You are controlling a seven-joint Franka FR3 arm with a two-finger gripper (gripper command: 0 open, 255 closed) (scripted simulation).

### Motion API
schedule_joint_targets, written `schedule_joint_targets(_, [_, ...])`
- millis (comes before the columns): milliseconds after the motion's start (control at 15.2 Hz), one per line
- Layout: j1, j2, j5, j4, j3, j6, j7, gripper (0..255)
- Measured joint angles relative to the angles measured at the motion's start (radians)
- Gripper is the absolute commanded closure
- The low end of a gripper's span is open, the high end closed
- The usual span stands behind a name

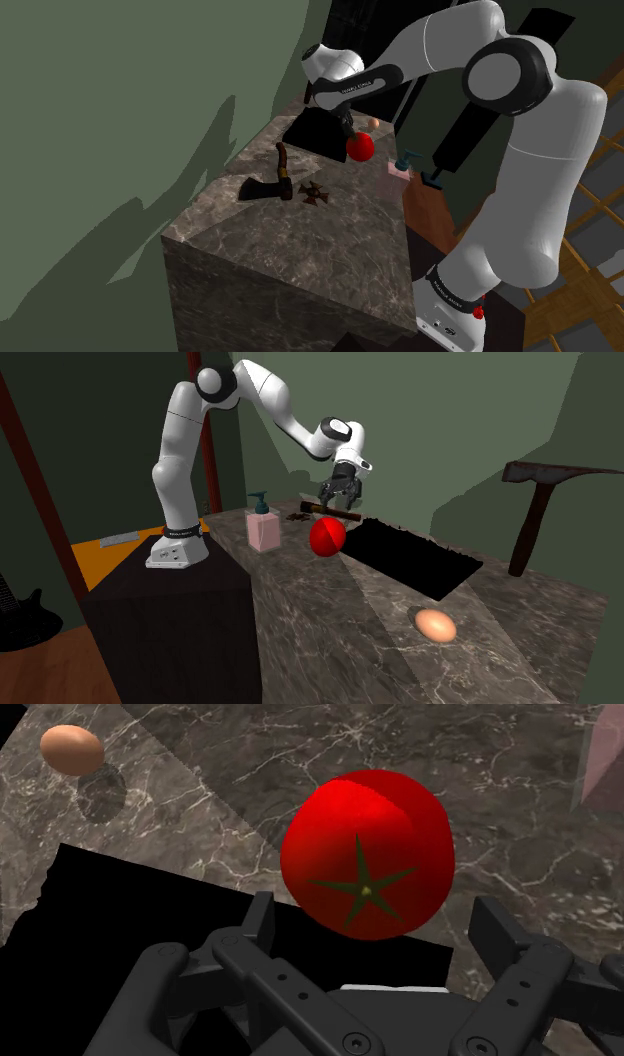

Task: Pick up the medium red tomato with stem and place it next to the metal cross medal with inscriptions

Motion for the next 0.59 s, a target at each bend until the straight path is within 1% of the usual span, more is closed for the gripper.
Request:
schedule_joint_targets(198, [-0.012, 0.000, -0.010, -0.030, -0.008, 0.035, 0.005, 0])
schedule_joint_targets(594, [-0.014, 0.001, -0.012, -0.035, -0.008, 0.042, 0.006, 0])
